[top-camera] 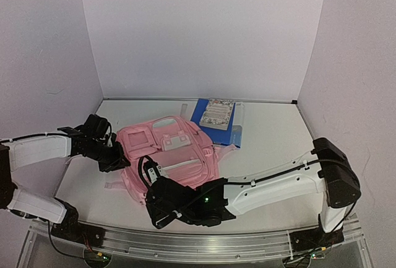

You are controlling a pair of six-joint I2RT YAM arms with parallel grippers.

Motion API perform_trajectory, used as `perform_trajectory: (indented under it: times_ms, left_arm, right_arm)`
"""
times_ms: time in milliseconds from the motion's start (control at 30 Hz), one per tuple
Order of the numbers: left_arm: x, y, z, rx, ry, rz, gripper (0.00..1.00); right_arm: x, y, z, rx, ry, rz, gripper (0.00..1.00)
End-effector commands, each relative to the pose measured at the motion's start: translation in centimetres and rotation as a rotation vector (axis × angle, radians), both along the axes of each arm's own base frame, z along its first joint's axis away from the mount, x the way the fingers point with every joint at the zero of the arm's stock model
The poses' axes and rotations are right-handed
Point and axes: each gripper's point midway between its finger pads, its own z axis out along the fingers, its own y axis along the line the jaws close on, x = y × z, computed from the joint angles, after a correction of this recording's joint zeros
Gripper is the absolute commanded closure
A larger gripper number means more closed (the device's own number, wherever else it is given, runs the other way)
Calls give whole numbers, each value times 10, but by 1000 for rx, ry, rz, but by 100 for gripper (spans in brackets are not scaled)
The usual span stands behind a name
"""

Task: Pack the student bag
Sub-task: Zip the student bag at the center of the board.

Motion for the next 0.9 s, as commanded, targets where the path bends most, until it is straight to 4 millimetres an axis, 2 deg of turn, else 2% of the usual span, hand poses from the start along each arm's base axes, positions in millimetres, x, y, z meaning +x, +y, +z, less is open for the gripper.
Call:
perform_trajectory:
  times_ms: [0,267,400,433,533,633,700,767,867]
  left_arm:
    - [39,20,28,58,-142,62,100]
    - [68,25,41,81,-191,28,100]
    - [77,16,49,53,-214,-16,100]
    - [78,15,50,47,-220,-22,100]
    - [76,12,50,35,-224,-38,100]
    - [72,10,48,21,-216,-53,100]
    - [68,9,45,11,-208,-59,100]
    - [65,9,45,6,-206,-62,100]
    - [64,9,49,4,-217,-58,100]
  right_arm:
    - [-21,-13,29,58,27,9,100]
    - [-36,-22,8,-42,-35,18,100]
    - [-34,-20,7,-36,-28,-11,100]
    - [-33,-17,13,-16,-20,-17,97]
    - [-27,-4,21,36,26,-41,79]
    - [-13,6,18,94,146,-69,77]
    - [-2,13,16,141,219,-75,71]
    - [3,19,15,182,285,-59,64]
    - [3,29,16,255,383,-18,61]
